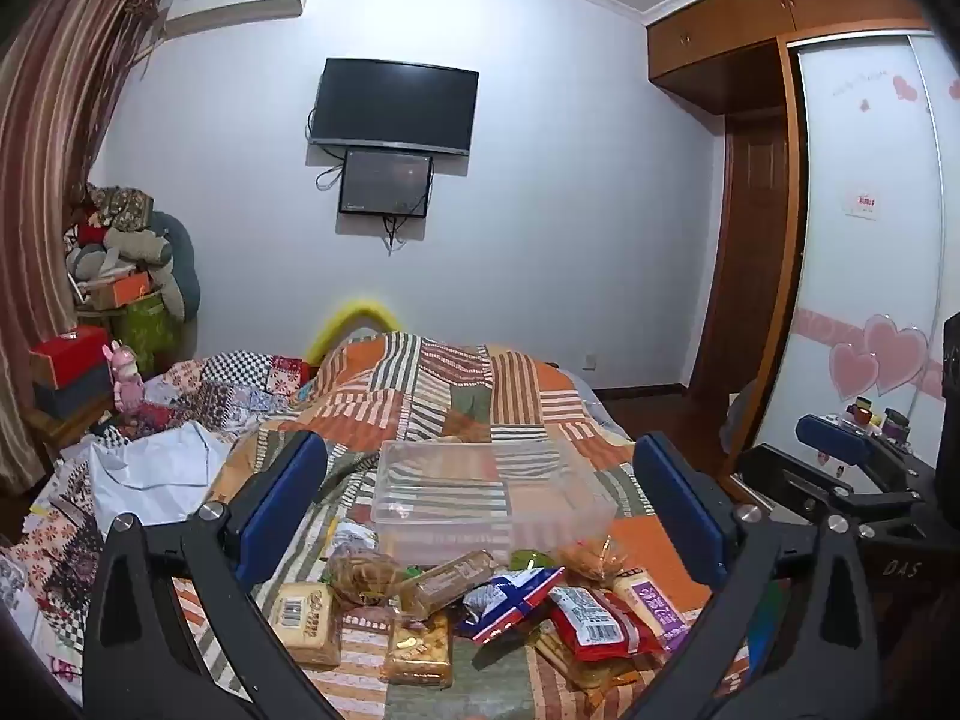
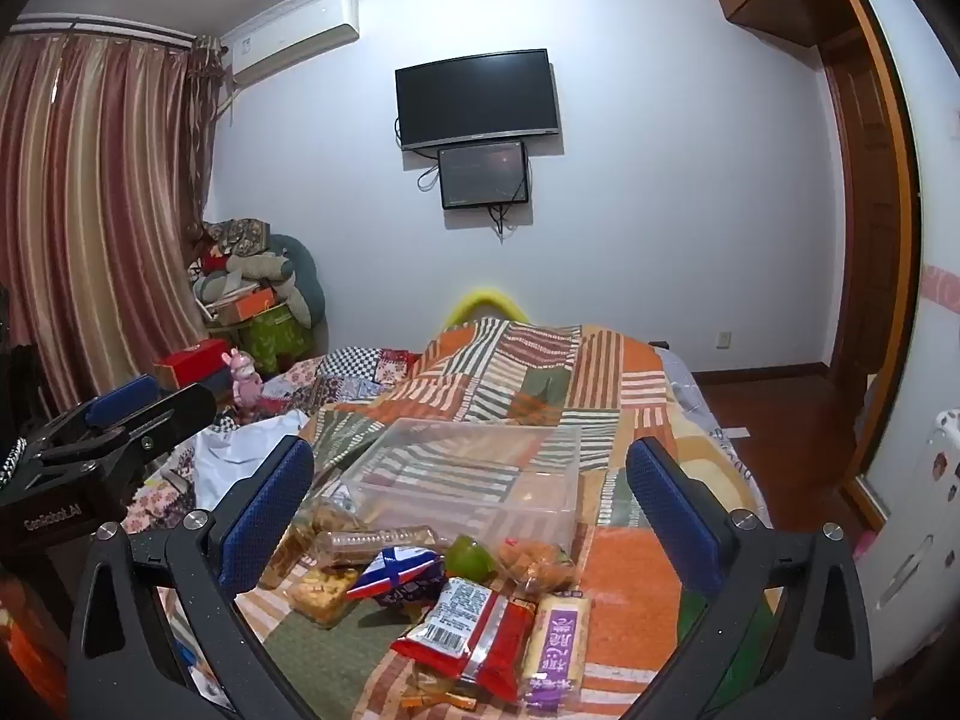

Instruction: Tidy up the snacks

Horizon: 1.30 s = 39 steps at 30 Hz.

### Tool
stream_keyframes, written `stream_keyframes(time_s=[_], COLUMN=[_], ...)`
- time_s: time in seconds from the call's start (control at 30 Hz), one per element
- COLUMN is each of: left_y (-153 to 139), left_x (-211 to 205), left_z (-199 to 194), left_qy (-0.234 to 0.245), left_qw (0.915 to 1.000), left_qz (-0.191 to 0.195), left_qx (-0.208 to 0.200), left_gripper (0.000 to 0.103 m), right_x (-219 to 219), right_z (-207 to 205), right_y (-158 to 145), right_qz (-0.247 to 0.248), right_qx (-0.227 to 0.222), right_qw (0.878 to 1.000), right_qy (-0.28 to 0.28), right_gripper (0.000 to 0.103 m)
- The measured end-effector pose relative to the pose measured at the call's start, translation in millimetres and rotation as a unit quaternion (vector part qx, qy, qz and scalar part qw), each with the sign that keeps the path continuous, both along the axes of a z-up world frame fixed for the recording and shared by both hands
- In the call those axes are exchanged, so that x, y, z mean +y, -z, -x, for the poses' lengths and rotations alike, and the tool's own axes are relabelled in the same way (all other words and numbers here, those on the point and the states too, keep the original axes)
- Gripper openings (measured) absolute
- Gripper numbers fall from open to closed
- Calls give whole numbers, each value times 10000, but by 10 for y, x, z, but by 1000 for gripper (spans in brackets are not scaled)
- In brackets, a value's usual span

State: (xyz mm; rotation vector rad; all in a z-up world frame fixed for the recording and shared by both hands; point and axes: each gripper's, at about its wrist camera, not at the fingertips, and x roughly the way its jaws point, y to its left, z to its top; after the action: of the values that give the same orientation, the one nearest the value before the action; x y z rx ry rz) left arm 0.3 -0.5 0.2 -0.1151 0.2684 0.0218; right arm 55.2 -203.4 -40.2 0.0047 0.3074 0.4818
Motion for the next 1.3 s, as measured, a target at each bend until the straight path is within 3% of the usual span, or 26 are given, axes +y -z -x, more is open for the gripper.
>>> stream_keyframes(time_s=[1.3], left_y=[6], left_x=[-7], left_z=[21], left_qy=[76], left_qw=[9999], left_qz=[-42], left_qx=[-123], left_gripper=[103], right_x=[-38], right_z=[20], right_y=[-42], right_qz=[-83], right_qx=[-58], right_qw=[9999], right_qy=[-13], right_gripper=[103])
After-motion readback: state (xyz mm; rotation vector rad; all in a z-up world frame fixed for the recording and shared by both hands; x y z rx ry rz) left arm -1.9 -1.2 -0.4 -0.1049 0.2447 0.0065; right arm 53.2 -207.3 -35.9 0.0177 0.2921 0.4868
